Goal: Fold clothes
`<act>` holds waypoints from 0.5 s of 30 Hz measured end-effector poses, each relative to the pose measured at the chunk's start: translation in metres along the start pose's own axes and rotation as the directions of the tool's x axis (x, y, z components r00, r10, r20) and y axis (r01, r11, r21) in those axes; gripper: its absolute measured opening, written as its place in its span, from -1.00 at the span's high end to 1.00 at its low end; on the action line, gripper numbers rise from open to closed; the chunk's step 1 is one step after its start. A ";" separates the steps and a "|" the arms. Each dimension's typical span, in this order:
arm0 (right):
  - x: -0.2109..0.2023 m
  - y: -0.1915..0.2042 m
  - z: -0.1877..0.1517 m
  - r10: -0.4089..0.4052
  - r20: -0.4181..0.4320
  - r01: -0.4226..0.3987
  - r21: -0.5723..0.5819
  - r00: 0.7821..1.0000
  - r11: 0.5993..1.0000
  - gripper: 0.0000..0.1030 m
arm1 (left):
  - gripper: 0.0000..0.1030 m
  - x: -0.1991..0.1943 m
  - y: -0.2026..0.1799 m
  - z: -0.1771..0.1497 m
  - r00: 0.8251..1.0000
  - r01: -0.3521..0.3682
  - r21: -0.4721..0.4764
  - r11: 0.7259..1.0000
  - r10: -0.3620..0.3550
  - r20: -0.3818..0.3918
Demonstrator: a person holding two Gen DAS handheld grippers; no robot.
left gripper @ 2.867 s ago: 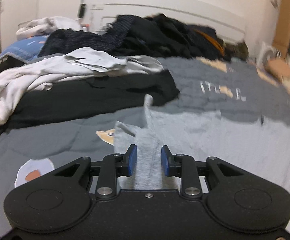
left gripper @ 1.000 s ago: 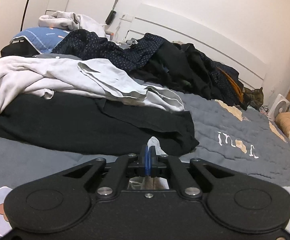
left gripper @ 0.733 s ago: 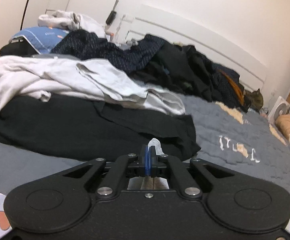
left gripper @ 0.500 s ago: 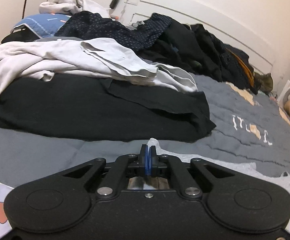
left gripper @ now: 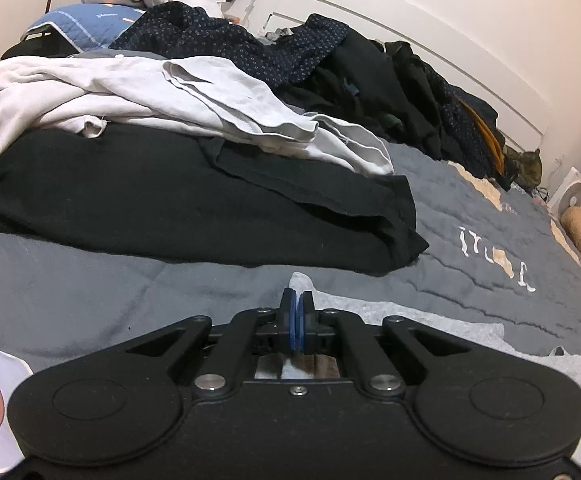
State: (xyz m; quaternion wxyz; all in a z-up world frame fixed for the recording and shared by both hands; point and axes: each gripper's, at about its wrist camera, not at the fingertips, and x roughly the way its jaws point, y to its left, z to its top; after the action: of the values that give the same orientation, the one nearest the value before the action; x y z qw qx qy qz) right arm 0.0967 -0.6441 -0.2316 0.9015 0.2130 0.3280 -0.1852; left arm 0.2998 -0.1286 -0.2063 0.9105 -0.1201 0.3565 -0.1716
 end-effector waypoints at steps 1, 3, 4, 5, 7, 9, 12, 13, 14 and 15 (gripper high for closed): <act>0.001 0.000 -0.001 0.000 0.006 0.000 0.000 1.000 1.000 0.14 | 0.95 0.000 0.000 0.000 1.000 0.001 0.000 1.000 -0.001 0.000; 0.001 0.001 -0.002 0.014 0.007 -0.014 -0.004 1.000 1.000 0.93 | 0.96 0.002 0.000 -0.001 1.000 0.010 0.003 1.000 -0.010 0.000; 0.002 0.001 -0.002 0.023 0.004 -0.023 -0.003 1.000 1.000 0.96 | 0.97 0.002 0.000 -0.001 1.000 0.012 0.003 1.000 -0.012 0.005; 0.001 0.001 -0.002 0.028 0.012 -0.028 0.003 1.000 1.000 0.97 | 0.98 0.001 -0.001 -0.001 1.000 0.012 0.003 1.000 -0.012 0.016; -0.004 -0.001 -0.001 0.041 0.050 -0.042 0.025 0.998 0.999 0.99 | 0.99 -0.001 -0.001 0.000 0.999 0.011 0.000 1.000 -0.011 0.039; -0.011 -0.006 0.004 0.046 0.104 -0.054 0.072 0.994 0.996 1.00 | 0.99 -0.008 -0.001 0.004 0.997 0.017 -0.012 1.000 -0.016 0.080; -0.022 -0.011 0.011 0.063 0.171 -0.086 0.131 0.983 0.988 1.00 | 0.99 -0.016 -0.007 0.012 0.991 0.046 -0.011 0.999 -0.044 0.128; -0.024 -0.011 0.012 0.061 0.184 -0.086 0.133 0.981 0.987 1.00 | 0.99 -0.018 -0.011 0.014 0.989 0.049 -0.003 0.999 -0.048 0.137; -0.025 -0.010 0.014 0.059 0.197 -0.086 0.134 0.979 0.987 1.00 | 0.99 -0.018 -0.014 0.015 0.988 0.050 0.001 0.999 -0.049 0.145; -0.026 -0.009 0.015 0.055 0.211 -0.084 0.131 0.976 0.988 1.00 | 0.99 -0.018 -0.016 0.016 0.987 0.051 -0.001 0.999 -0.050 0.152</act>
State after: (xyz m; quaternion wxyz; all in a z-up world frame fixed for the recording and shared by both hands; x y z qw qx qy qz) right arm 0.0819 -0.6539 -0.2061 0.9196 0.2663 0.2113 -0.1972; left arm 0.2950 -0.1342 -0.1790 0.9301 -0.1442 0.2835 -0.1839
